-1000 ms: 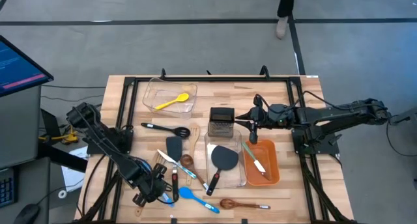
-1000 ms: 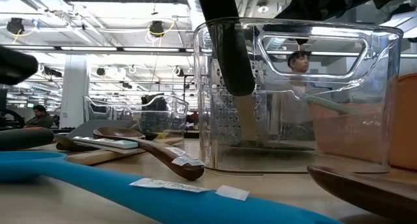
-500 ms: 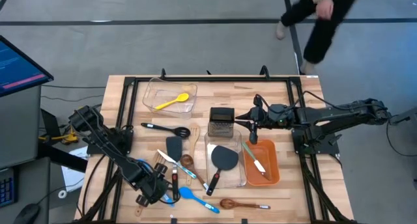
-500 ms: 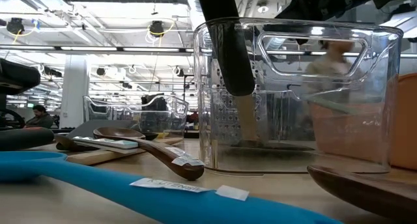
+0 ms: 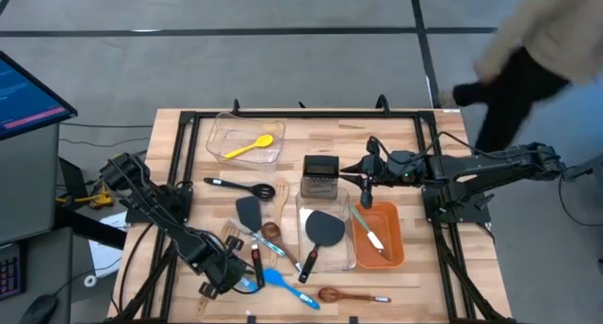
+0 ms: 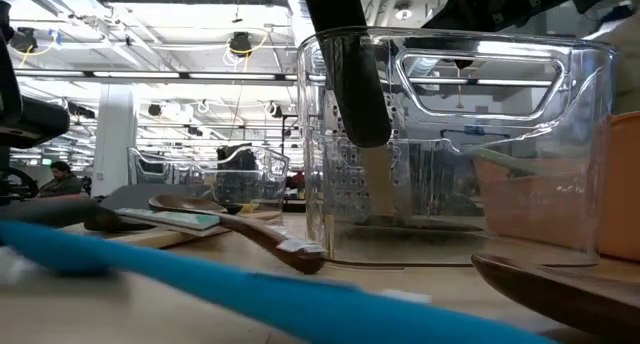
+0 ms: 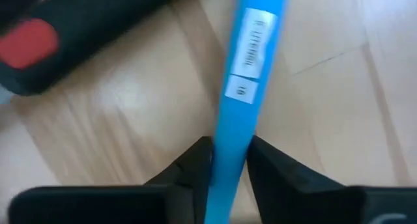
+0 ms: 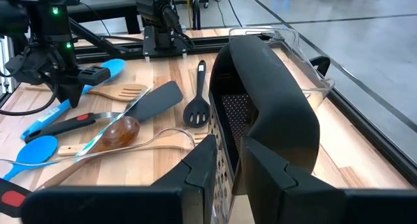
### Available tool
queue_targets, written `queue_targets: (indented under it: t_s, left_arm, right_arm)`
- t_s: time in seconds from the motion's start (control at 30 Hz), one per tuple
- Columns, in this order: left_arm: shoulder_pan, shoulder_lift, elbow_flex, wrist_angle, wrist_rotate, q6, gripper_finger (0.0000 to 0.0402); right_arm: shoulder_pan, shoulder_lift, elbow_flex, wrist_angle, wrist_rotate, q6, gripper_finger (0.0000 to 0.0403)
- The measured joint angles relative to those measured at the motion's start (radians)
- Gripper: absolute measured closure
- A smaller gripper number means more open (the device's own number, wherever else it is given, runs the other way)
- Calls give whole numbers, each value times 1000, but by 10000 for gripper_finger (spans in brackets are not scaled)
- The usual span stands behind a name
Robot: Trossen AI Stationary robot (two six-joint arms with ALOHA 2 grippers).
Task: Pick & Place Kitchen Items
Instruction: Put the light blue ladles into the top transparent bin
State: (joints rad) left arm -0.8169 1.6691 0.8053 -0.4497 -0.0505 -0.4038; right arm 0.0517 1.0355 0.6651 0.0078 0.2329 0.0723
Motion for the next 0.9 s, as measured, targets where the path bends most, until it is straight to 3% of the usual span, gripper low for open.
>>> queue_targets:
  t_s: [0.27,0.5,0.9]
  left_arm:
    - [0,1,6,14,70,1,367]
    - [-2,-41,14,-5,84,51,368]
    - [4,-176,17,-34,-71,66,371]
  right_arm:
    - [0,0,0,0,0,0,340]
    - [0,0,0,0,0,0,340]
    - [0,0,0,4,0,8,340]
